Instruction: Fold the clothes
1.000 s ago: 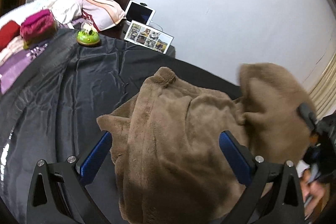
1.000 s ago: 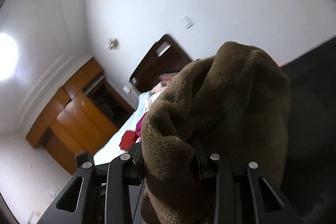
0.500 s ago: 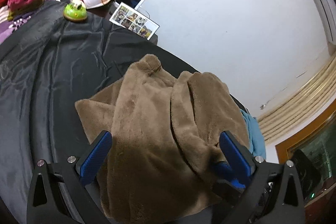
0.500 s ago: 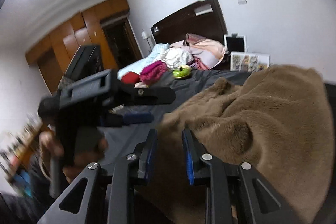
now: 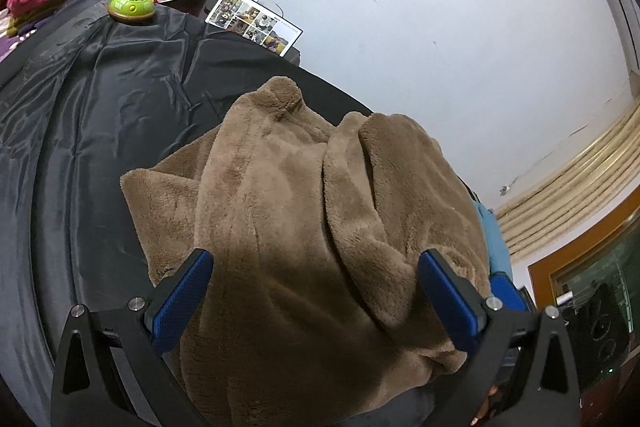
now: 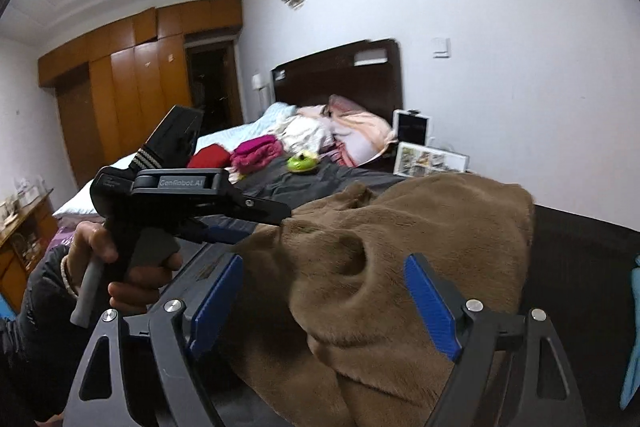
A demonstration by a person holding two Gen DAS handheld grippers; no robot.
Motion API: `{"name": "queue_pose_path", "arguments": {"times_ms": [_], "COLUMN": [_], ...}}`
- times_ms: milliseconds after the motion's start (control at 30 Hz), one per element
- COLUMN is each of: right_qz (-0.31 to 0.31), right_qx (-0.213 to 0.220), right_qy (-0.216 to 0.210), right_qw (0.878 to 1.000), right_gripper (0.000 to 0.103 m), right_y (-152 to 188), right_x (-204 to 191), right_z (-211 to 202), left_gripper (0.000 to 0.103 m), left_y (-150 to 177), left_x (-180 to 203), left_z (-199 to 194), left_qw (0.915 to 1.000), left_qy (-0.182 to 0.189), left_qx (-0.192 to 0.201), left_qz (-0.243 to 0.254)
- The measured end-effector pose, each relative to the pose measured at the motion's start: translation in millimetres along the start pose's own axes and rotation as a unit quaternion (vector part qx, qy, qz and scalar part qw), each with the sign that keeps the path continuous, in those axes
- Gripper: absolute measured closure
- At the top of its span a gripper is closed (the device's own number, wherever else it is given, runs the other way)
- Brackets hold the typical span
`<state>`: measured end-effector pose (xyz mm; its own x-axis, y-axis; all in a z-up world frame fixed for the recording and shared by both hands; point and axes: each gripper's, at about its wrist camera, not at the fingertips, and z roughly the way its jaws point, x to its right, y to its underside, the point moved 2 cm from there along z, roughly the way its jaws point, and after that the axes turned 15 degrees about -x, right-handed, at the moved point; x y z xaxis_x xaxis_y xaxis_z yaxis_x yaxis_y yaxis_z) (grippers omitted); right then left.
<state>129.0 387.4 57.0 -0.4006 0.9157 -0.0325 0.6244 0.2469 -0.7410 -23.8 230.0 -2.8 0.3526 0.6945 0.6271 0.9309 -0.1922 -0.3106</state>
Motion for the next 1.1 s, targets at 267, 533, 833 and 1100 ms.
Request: {"name": "queue_pose_path", "arguments": {"times_ms": [267,533,833,1100], "right_qz": [-0.016,-0.022,-0.025,-0.017], "right_qx": [-0.013,-0.005,0.026,0.042], "right_qy": [0.040,0.097,0.111,0.095], "right_qw": [0.999,0.995,0.993,0.994], "right_gripper": [0.032,0.067,0.068,0.068], "right_y": [-1,5,14,16], "right_x": [2,1,3,16], "right_z": [10,13,-8,-20], "left_gripper": [0.001,0.001,0.001,0.001], "left_y": [0,-5,-34,-44], "left_x": [1,8,44,56], "left_z": [-2,5,17,-19], "left_qw": [0.9998,0.9973,0.9935,0.9988], "left_qy": [0.019,0.067,0.058,-0.020], "left_qx": [-0.001,-0.028,-0.097,-0.039], "left_qz": [0.004,0.003,0.010,0.021]}}
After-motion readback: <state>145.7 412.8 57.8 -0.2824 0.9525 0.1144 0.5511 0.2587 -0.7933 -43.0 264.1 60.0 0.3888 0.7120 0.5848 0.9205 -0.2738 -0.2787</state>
